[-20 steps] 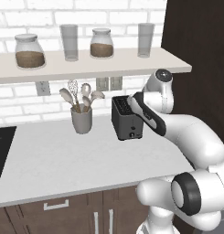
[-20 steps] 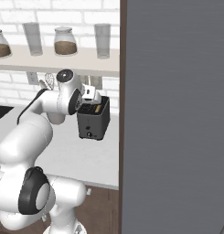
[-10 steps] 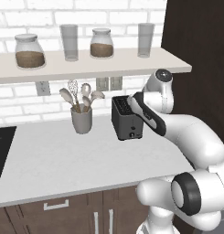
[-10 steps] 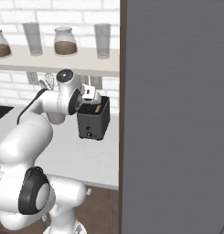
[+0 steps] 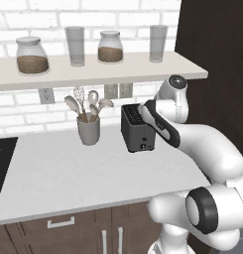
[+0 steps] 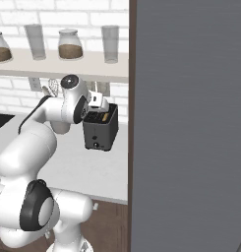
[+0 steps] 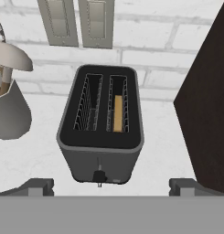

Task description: Start the toaster. Once the lever pops up, take the bread to the plate on the dining counter.

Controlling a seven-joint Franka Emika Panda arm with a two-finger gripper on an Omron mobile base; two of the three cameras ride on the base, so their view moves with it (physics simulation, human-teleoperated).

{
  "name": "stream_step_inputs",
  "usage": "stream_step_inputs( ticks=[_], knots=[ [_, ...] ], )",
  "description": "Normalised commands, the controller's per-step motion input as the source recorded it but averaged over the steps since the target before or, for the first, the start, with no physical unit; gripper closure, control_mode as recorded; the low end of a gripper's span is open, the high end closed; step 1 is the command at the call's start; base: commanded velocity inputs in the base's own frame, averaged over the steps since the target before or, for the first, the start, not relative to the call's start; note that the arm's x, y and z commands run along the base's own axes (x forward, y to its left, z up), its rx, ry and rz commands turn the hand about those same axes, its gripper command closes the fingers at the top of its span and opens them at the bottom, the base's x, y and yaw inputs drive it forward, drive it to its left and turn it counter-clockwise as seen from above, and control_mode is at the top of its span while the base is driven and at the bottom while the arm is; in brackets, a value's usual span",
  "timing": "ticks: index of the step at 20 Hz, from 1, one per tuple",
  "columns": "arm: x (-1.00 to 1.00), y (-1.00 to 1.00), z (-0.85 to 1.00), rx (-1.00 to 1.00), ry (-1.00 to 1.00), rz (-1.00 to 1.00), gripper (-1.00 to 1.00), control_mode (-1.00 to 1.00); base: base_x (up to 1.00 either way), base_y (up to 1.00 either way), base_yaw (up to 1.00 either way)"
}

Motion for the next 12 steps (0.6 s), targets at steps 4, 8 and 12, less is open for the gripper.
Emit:
stream_step_inputs(
  ticks=[4, 8, 12],
  knots=[
    [0.0, 0.0, 0.0, 0.0, 0.0, 0.0, -1.0, -1.0, 0.0, 0.0, 0.0],
    [0.0, 0.0, 0.0, 0.0, 0.0, 0.0, -1.0, -1.0, 0.0, 0.0, 0.0],
    [0.0, 0.0, 0.0, 0.0, 0.0, 0.0, -1.0, -1.0, 0.0, 0.0, 0.0]
  ],
)
